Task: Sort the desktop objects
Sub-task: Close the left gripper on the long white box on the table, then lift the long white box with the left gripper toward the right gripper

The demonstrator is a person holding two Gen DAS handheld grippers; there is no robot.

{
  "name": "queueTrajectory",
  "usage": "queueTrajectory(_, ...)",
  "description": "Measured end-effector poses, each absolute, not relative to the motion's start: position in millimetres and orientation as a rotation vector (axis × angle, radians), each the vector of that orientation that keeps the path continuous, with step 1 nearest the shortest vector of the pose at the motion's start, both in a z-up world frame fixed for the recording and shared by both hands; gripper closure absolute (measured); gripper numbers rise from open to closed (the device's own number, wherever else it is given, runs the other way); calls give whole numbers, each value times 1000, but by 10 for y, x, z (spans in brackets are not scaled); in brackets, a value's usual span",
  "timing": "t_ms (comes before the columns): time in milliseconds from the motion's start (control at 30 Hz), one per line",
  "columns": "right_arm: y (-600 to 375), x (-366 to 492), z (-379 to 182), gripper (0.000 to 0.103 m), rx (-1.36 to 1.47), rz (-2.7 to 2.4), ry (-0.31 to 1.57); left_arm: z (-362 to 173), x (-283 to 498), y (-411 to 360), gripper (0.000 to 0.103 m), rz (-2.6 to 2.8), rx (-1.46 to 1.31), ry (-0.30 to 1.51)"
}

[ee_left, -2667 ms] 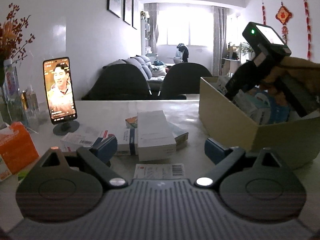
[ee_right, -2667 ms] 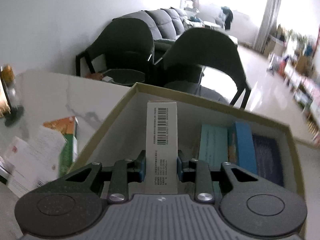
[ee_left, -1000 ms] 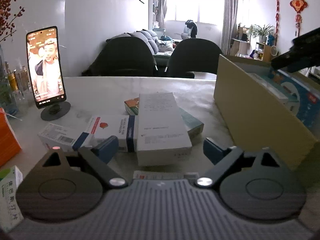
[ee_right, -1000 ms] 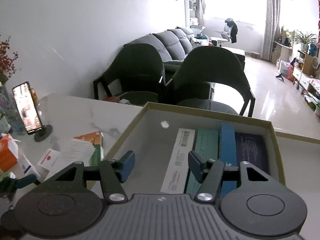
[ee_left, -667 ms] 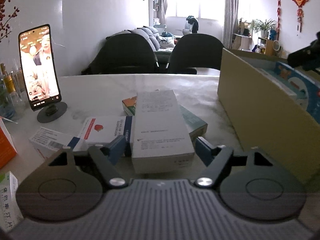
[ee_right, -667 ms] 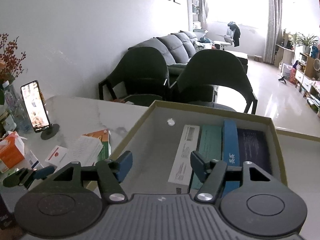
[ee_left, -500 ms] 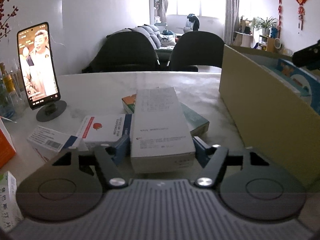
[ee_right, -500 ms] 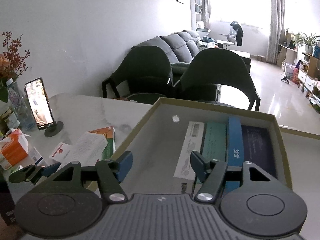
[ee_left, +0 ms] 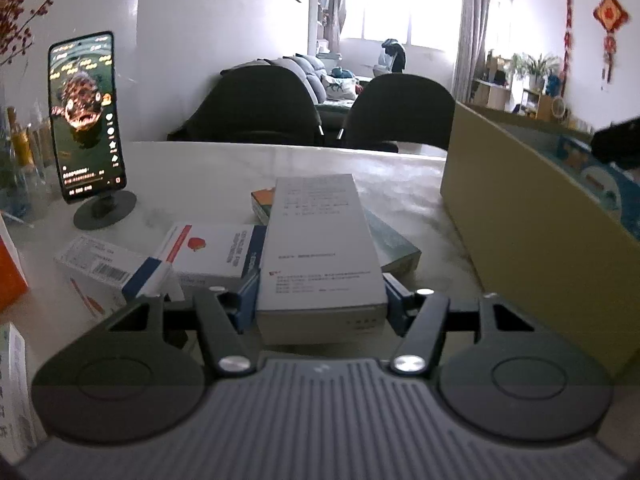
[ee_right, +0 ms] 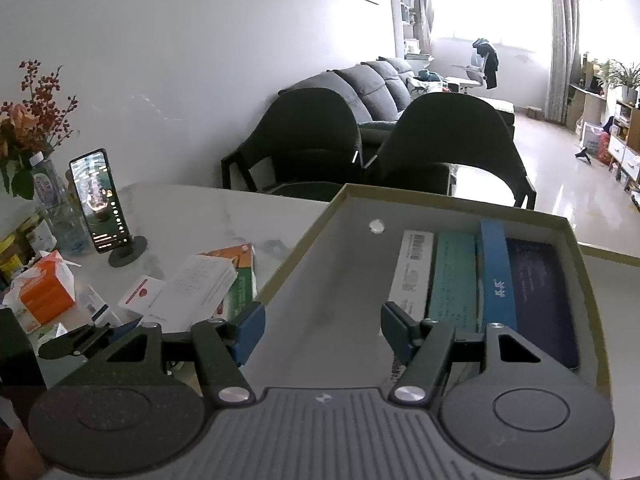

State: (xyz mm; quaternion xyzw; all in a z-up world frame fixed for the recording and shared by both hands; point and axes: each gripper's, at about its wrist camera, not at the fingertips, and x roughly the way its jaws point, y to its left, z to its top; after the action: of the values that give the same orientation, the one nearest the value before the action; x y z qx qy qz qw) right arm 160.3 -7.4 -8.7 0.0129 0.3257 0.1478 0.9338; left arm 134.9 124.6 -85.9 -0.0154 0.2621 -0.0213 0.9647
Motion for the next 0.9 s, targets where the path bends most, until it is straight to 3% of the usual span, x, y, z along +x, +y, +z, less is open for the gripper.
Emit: queueTrajectory(900,42,1495,111,37,327,526,744,-335,830,1366,43,-174,-224,376)
